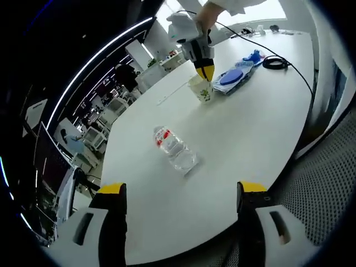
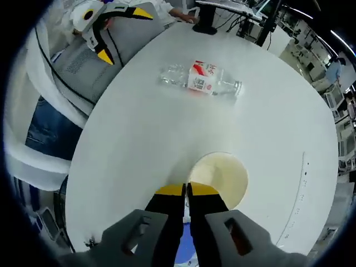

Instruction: Arrange the tabletop items into an orderly group along one side of the table until the central work area is clear of visible clutter.

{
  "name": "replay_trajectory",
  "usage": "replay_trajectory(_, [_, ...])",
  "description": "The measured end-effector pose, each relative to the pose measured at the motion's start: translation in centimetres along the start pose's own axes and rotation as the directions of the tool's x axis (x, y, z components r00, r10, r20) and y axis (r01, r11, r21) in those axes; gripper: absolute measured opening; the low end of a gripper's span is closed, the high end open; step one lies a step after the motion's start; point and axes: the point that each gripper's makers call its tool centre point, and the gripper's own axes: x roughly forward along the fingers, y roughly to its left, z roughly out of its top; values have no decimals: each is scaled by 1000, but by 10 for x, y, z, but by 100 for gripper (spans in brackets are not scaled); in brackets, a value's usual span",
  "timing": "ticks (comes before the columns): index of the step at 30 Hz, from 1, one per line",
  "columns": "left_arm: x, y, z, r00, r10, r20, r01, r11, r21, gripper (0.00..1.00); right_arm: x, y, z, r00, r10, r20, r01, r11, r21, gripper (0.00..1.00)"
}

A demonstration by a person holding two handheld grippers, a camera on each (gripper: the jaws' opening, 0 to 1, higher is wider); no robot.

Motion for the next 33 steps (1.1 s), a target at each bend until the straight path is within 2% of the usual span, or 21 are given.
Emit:
replay_trajectory(6, [-1, -2, 0, 1000, -4, -2, 4, 1000, 3, 83, -2, -2, -1, 1000, -19, 20, 18, 1000, 7, 0])
replay_trajectory(11, [-1, -2, 2, 1000, -5, 2, 5, 1000, 4, 84, -8, -4, 7, 995, -52, 86, 46, 996, 71, 0])
replay_trajectory(19, [0, -4, -2, 1000, -15, -20, 16, 1000, 9, 84, -20, -1, 10, 985, -95, 145, 79, 991, 112, 18])
replay_trajectory(22, [0, -2, -3, 1000, -12, -22, 12, 1000, -6, 84, -28, -1, 12, 974, -121, 193, 89, 982, 166, 25])
replay_trajectory(26, [1, -2, -5, 1000, -12, -29, 12, 1000, -19, 85, -42, 1, 9, 949, -162, 271, 80, 954, 288, 30])
replay_trajectory(27, [1, -2, -5, 999, -13, -29, 12, 1000, -21, 85, -44, 1, 7, 943, -176, 281, 85, 947, 309, 33])
replay_trajectory(28, [1, -2, -5, 999, -14, -31, 14, 1000, -23, 85, -48, 2, 3, 938, -200, 283, 91, 930, 355, 36])
replay_trajectory(30, [1, -3, -5, 999, -19, -33, 18, 1000, -24, 85, -53, 3, -6, 933, -218, 285, 99, 920, 379, 41])
replay_trajectory(33, [1, -4, -5, 999, -25, -42, 24, 999, -24, 86, -60, 5, -13, 916, -257, 308, 107, 897, 430, 47])
